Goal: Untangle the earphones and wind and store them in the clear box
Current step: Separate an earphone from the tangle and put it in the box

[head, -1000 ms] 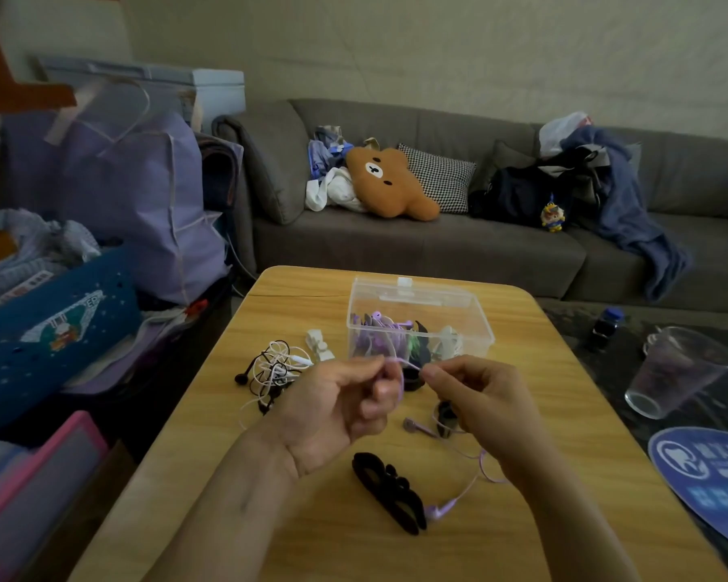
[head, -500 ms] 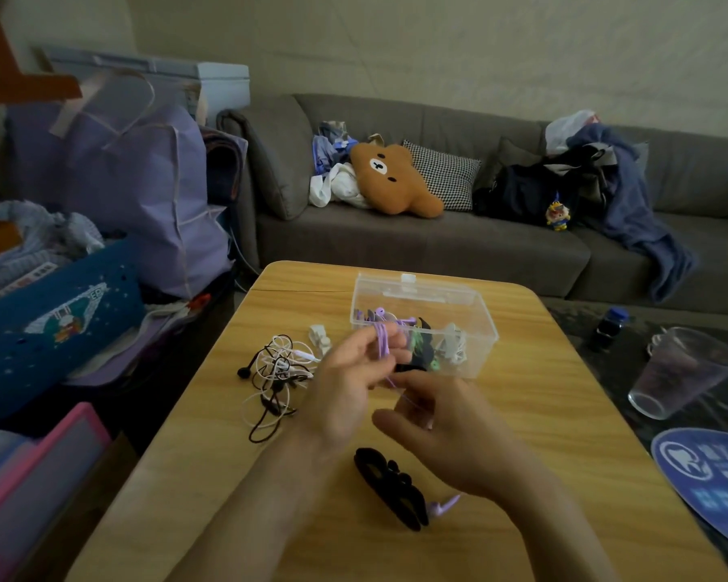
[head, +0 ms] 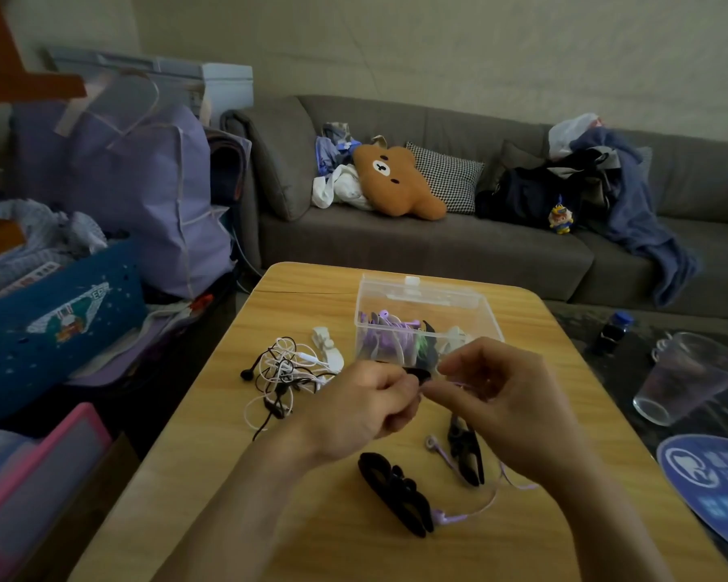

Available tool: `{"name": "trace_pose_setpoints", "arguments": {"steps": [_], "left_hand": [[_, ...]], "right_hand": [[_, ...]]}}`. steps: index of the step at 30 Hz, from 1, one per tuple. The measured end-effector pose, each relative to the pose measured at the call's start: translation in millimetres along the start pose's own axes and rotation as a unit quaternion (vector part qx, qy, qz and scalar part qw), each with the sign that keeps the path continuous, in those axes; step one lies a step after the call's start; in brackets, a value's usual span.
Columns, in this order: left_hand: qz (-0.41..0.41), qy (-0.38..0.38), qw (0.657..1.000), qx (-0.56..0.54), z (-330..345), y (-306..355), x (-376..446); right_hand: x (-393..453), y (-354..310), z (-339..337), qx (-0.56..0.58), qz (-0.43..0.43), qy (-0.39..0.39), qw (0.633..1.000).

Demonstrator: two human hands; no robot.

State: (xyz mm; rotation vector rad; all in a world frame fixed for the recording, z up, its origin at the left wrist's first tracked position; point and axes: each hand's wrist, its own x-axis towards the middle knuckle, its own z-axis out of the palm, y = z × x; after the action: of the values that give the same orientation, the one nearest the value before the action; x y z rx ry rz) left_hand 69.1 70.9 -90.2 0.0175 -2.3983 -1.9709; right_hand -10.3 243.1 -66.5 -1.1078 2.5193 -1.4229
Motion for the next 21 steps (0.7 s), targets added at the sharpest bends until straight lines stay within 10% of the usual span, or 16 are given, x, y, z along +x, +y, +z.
{"name": "trace_pose_setpoints", "arguments": {"steps": [11,16,21], "left_hand": [[0.121,-0.045,0.962,-0.241,-8.2,5.3,-8.8],[0.146,0.091,0.91,-0.377,4.8,12.7,-0.1],[0.153,0.216,0.953,-0.145,-0.2,10.0,4.9]], "right_hand": [[0.8,0.9,0.6,-0.02,0.026,-0.02,0.999],[-2.7,-6.4,20.5,-0.057,-0.004,-0.058,0.997],[-8.3,-17.2,36.2,-0.081,-0.06,-0.1,0.99]]}}
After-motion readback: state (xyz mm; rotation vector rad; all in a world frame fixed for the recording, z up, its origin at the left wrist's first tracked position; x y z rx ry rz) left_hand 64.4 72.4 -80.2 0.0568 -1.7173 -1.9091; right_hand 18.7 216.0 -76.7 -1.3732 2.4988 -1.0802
